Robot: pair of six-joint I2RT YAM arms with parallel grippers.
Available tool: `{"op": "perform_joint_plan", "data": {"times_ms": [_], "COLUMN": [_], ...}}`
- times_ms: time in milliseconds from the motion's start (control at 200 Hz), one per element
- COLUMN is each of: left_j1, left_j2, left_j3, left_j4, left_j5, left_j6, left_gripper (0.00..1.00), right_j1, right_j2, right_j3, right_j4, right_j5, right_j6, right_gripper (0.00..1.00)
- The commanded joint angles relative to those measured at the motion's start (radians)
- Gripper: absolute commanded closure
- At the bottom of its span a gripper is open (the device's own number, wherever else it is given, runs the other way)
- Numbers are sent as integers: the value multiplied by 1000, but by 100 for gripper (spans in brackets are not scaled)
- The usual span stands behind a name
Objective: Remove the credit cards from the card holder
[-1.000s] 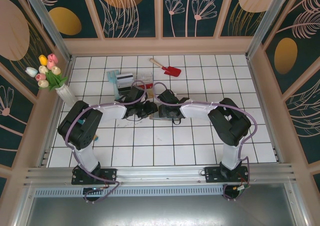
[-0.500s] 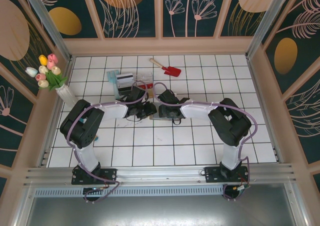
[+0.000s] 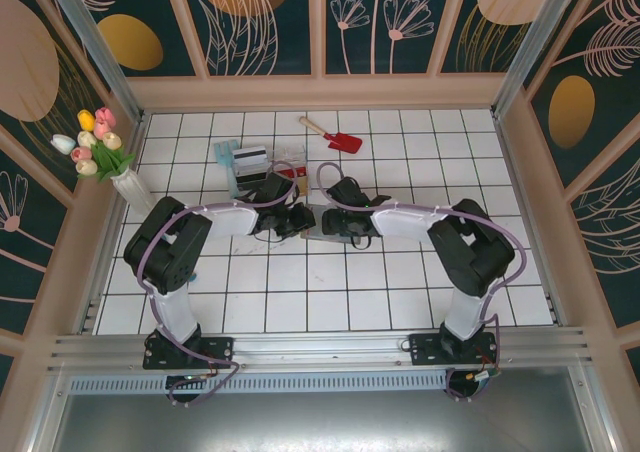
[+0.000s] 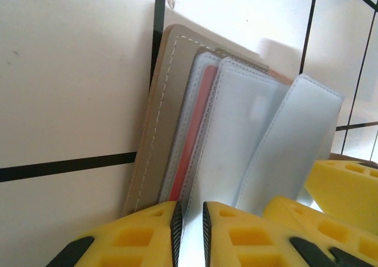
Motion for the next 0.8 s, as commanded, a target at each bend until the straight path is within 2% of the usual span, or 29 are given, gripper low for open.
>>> {"op": "perform_joint_plan", "data": {"times_ms": [0,220,335,796], "left_j1": [-6,-6,-9,-44], "left_j2": [28,39,45,75], "left_j3": [7,4,8,65], "left_j4": [-25,3,15,11], "left_j5": [6,39,62,87], "left_j6": [15,17,19,28], "left_gripper": [79,79,79,72], "right_j1": [-40,-136,-167,-170], "right_j2": [-74,-156,-159,-78], "right_j3": [-38,-121,-155,-212], "right_j4": [7,127,164,147], "right_j5": [-112,-307,-363,-329], "right_j6": [23,62,79,130], "right_gripper": [38,38,38,42]}}
